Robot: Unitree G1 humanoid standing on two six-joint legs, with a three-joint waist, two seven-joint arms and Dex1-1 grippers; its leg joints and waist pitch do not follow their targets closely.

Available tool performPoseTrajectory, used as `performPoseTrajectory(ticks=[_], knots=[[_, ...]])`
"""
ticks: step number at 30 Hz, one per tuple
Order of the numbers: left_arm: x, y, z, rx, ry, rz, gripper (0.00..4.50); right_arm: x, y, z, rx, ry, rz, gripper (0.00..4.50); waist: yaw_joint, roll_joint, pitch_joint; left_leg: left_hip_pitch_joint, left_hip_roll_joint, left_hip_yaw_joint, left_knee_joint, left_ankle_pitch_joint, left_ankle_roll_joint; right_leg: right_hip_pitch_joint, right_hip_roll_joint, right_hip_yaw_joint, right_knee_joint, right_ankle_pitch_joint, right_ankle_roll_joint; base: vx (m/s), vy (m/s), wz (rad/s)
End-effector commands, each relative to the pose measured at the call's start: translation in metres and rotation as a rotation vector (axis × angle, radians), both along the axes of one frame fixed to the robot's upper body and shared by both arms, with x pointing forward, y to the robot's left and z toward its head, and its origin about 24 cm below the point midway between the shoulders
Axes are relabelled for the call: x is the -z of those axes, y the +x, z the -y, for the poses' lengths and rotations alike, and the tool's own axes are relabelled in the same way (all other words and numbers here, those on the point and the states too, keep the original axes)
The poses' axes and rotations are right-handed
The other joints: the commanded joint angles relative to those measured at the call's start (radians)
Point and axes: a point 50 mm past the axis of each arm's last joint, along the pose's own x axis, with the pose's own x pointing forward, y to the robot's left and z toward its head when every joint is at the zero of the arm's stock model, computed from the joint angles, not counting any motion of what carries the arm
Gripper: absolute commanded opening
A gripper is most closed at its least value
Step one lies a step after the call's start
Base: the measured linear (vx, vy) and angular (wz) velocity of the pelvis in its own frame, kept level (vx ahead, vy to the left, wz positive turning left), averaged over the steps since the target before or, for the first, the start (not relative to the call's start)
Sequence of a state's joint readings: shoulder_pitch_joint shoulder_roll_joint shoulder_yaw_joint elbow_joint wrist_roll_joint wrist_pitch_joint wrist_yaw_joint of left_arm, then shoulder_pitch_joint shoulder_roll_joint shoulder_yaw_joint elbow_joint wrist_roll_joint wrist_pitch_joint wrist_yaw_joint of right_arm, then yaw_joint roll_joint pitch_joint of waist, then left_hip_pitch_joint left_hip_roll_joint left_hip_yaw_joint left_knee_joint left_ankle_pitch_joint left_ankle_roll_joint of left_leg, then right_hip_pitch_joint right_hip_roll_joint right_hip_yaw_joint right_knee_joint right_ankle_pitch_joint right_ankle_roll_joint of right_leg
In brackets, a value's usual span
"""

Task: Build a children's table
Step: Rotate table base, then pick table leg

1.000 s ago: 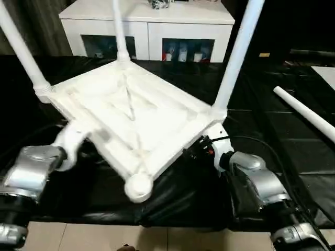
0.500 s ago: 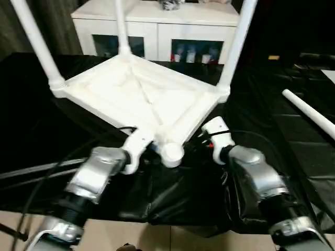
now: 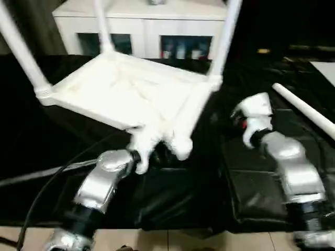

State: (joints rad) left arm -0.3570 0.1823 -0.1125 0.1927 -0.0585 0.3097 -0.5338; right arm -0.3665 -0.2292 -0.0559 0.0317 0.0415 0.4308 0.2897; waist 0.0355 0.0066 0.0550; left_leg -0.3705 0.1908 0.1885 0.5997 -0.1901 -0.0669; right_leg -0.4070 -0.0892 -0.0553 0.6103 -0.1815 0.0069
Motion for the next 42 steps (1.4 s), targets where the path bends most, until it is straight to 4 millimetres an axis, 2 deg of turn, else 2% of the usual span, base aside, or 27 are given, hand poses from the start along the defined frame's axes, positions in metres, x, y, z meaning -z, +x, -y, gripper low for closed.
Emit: performPoseTrajectory(ticks=[1, 6, 8, 9, 12, 14, 15, 18, 19, 20, 21, 22, 24, 25, 26, 27, 28, 30, 31, 32, 33, 34, 35, 36, 38, 39, 42], knots=[[-0.026, 0.008, -0.023, -0.213, -0.069, 0.159, 2.98, 0.006, -0.007, 0.002, 0.073, 0.012, 0.009, 4.5, 0.0, -0.006, -0.06, 0.01, 0.032, -0.016, -0.081, -0.274, 0.008, 0.045, -0.042, 0.037, -0.087, -0.29, -0.177, 0.0, 0.0, 0.0], [-0.035, 0.013, -0.029, -0.413, -0.12, 0.195, 2.98, 0.014, -0.008, -0.011, 0.069, -0.025, 0.002, 4.5, -0.029, 0.013, -0.059, 0.036, 0.075, -0.055, -0.109, -0.351, -0.033, 0.032, 0.015, -0.004, -0.075, -0.194, -0.177, 0.0, 0.0, 0.0], [-0.039, 0.016, -0.025, -0.453, -0.123, 0.212, 2.98, 0.013, -0.004, -0.014, 0.1, 0.012, 0.006, 4.5, -0.041, 0.042, -0.062, 0.007, 0.127, -0.149, -0.158, -0.368, 0.074, 0.055, 0.008, -0.046, -0.006, -0.077, -0.239, -0.002, -0.034, 0.11], [-0.039, 0.017, -0.024, -0.459, -0.128, 0.21, 2.98, 0.012, -0.003, -0.016, 0.104, 0.017, 0.008, 4.5, -0.064, 0.049, -0.066, 0.032, 0.144, -0.207, -0.155, -0.345, 0.193, 0.027, 0.007, -0.058, 0.03, -0.092, -0.293, 0.003, -0.119, 0.45], [-0.044, 0.019, -0.018, -0.457, -0.127, 0.24, 2.98, 0.011, -0.002, -0.021, 0.095, 0.029, 0.006, 4.5, -0.06, 0.027, -0.06, -0.019, 0.058, -0.221, -0.145, -0.323, 0.283, 0.059, -0.003, -0.056, 0.014, -0.134, -0.417, 0.01, -0.164, 0.52], [-0.046, 0.02, -0.018, -0.475, -0.134, 0.257, 2.98, 0.011, -0.003, -0.022, 0.088, 0.027, 0.008, 4.5, -0.037, -0.004, -0.069, -0.08, -0.048, -0.178, -0.041, -0.245, 0.206, 0.105, -0.049, -0.066, -0.074, -0.27, -0.48, -0.007, -0.211, 0.53], [-0.047, 0.02, -0.019, -0.484, -0.132, 0.266, 2.98, 0.011, -0.003, -0.022, 0.084, 0.02, 0.01, 4.5, 0.004, -0.017, -0.071, -0.091, -0.054, -0.044, 0.206, -0.157, 0.14, 0.113, -0.14, -0.116, -0.157, -0.423, -0.421, -0.024, -0.204, 0.41], [-0.047, 0.021, -0.02, -0.504, -0.136, 0.256, 2.98, 0.01, -0.002, -0.018, 0.09, 0.0, 0.016, 4.5, -0.003, 0.021, -0.058, -0.067, 0.027, -0.049, 0.121, -0.209, 0.15, 0.136, -0.153, -0.185, -0.151, -0.397, -0.242, -0.001, -0.197, 0.49], [-0.047, 0.021, -0.02, -0.513, -0.134, 0.258, 2.98, 0.009, -0.001, -0.017, 0.097, -0.001, 0.017, 4.5, -0.009, 0.07, -0.087, 0.006, 0.153, -0.178, -0.02, -0.158, 0.238, 0.118, -0.043, -0.215, -0.035, -0.23, -0.147, 0.018, -0.188, 0.63], [-0.046, 0.021, -0.02, -0.515, -0.136, 0.256, 2.98, 0.009, -0.001, -0.016, 0.098, -0.001, 0.018, 4.5, -0.036, 0.083, -0.089, 0.046, 0.237, -0.278, -0.065, -0.102, 0.332, 0.038, -0.003, -0.167, 0.103, -0.227, -0.095, 0.03, -0.233, 0.61], [-0.046, 0.021, -0.021, -0.521, -0.131, 0.255, 2.98, 0.009, 0.0, -0.013, 0.11, -0.004, 0.019, 4.5, -0.047, 0.043, -0.085, 0.082, 0.217, -0.328, -0.017, 0.303, 0.569, -0.096, -0.009, -0.025, 0.207, -0.314, -0.123, 0.027, -0.254, 0.59], [-0.046, 0.021, -0.02, -0.517, -0.127, 0.253, 2.98, 0.009, 0.001, -0.012, 0.116, -0.005, 0.018, 4.5, -0.047, 0.043, -0.081, 0.071, 0.197, -0.33, -0.017, 0.382, 0.608, -0.105, -0.018, 0.014, 0.214, -0.28, -0.144, 0.007, -0.385, 0.91], [-0.045, 0.021, -0.02, -0.514, -0.125, 0.251, 2.98, 0.009, 0.001, -0.011, 0.117, -0.006, 0.017, 4.5, -0.036, 0.026, -0.072, 0.006, 0.031, -0.271, -0.035, 0.306, 0.56, -0.047, 0.029, 0.035, 0.13, -0.158, -0.237, -0.021, -0.266, 0.68], [-0.045, 0.021, -0.019, -0.506, -0.124, 0.248, 2.98, 0.01, 0.0, -0.011, 0.116, -0.006, 0.015, 4.5, -0.031, -0.006, -0.078, -0.021, -0.054, -0.239, -0.002, 0.128, 0.535, 0.015, 0.007, 0.034, 0.032, -0.052, -0.457, -0.047, -0.338, 0.67], [-0.044, 0.02, -0.019, -0.504, -0.118, 0.249, 2.98, 0.011, 0.0, -0.011, 0.115, -0.009, 0.012, 4.5, 0.02, -0.04, -0.068, -0.106, -0.14, -0.102, 0.203, -0.038, 0.412, 0.083, -0.073, 0.027, -0.082, -0.019, -0.634, -0.047, -0.338, 0.67], [-0.043, 0.02, -0.019, -0.506, -0.114, 0.251, 2.98, 0.011, -0.001, -0.011, 0.115, -0.01, 0.01, 4.5, 0.023, -0.048, -0.068, -0.12, -0.098, -0.054, 0.281, -0.187, 0.255, 0.091, -0.103, 0.0, -0.082, -0.13, -0.56, -0.068, -0.344, 0.59], [-0.043, 0.02, -0.019, -0.509, -0.111, 0.252, 2.98, 0.011, -0.001, -0.012, 0.115, -0.01, 0.008, 4.5, 0.028, -0.043, -0.056, -0.112, -0.084, -0.049, 0.274, -0.206, 0.208, 0.088, -0.117, -0.018, -0.092, -0.193, -0.501, -0.033, -0.168, 0.27], [-0.042, 0.02, -0.019, -0.508, -0.099, 0.247, 2.98, 0.013, -0.002, -0.012, 0.117, -0.018, 0.002, 4.5, 0.017, -0.029, -0.055, -0.086, -0.044, -0.04, 0.22, -0.273, 0.16, 0.12, -0.158, -0.034, -0.118, -0.359, -0.371, -0.05, -0.302, 0.54], [-0.042, 0.02, -0.02, -0.509, -0.096, 0.249, 2.98, 0.013, -0.002, -0.012, 0.118, -0.019, 0.0, 4.5, 0.002, 0.025, -0.069, -0.019, -0.004, -0.05, 0.11, -0.26, 0.163, 0.112, -0.109, -0.034, -0.144, -0.361, -0.222, -0.044, -0.285, 0.53], [-0.041, 0.02, -0.02, -0.508, -0.101, 0.242, 2.98, 0.014, -0.002, -0.013, 0.122, -0.016, -0.005, 4.5, -0.002, 0.055, -0.08, 0.084, 0.224, -0.2, -0.043, -0.12, 0.272, 0.047, -0.012, -0.112, -0.005, -0.202, -0.07, -0.049, -0.295, 0.45], [-0.04, 0.02, -0.02, -0.511, -0.095, 0.24, 2.98, 0.015, -0.003, -0.013, 0.132, -0.001, -0.008, 4.5, -0.015, 0.048, -0.102, 0.148, 0.364, -0.248, -0.052, 0.177, 0.336, -0.08, -0.042, -0.049, 0.176, -0.254, 0.018, -0.028, -0.311, 0.29], [-0.041, 0.02, -0.021, -0.515, -0.091, 0.244, 2.98, 0.015, -0.003, -0.013, 0.142, 0.02, -0.017, 4.5, -0.023, 0.038, -0.107, 0.151, 0.333, -0.239, -0.02, 0.367, 0.387, -0.119, -0.053, -0.017, 0.218, -0.23, 0.006, -0.028, -0.311, 0.29], [-0.04, 0.02, -0.021, -0.515, -0.092, 0.241, 2.98, 0.016, -0.004, -0.013, 0.15, 0.022, -0.03, 4.5, -0.002, 0.046, -0.091, 0.11, 0.241, -0.171, 0.003, 0.638, 0.481, -0.143, -0.046, 0.019, 0.203, -0.101, -0.055, -0.019, -0.293, 0.16], [-0.04, 0.02, -0.021, -0.516, -0.093, 0.239, 2.98, 0.017, -0.004, -0.014, 0.154, 0.02, -0.038, 4.5, -0.011, 0.038, -0.095, 0.087, 0.187, -0.136, 0.008, 0.671, 0.517, -0.125, -0.032, 0.023, 0.174, -0.032, -0.085, -0.052, -0.299, 0.05], [-0.041, 0.02, -0.021, -0.51, -0.09, 0.244, 2.98, 0.019, -0.004, -0.016, 0.154, 0.009, -0.067, 4.5, -0.001, -0.031, -0.098, -0.009, -0.048, -0.016, 0.063, 0.176, 0.484, -0.017, -0.006, -0.002, -0.002, 0.206, -0.452, -0.063, -0.385, -0.01], [-0.04, 0.019, -0.02, -0.478, -0.122, 0.226, 2.98, 0.02, -0.005, -0.019, 0.162, 0.032, -0.11, 4.5, 0.025, -0.079, -0.11, -0.08, -0.117, 0.005, 0.243, -0.236, 0.35, 0.066, -0.069, 0.061, -0.06, 0.159, -0.593, -0.04, -0.32, -0.01], [-0.039, 0.018, -0.02, -0.449, -0.196, 0.167, 2.98, 0.018, -0.006, -0.022, 0.156, 0.073, -0.136, 4.5, 0.028, -0.042, -0.089, -0.081, -0.092, -0.044, 0.206, -0.193, 0.121, 0.073, -0.139, 0.064, -0.061, 0.106, -0.35, -0.051, -0.261, -0.03]])
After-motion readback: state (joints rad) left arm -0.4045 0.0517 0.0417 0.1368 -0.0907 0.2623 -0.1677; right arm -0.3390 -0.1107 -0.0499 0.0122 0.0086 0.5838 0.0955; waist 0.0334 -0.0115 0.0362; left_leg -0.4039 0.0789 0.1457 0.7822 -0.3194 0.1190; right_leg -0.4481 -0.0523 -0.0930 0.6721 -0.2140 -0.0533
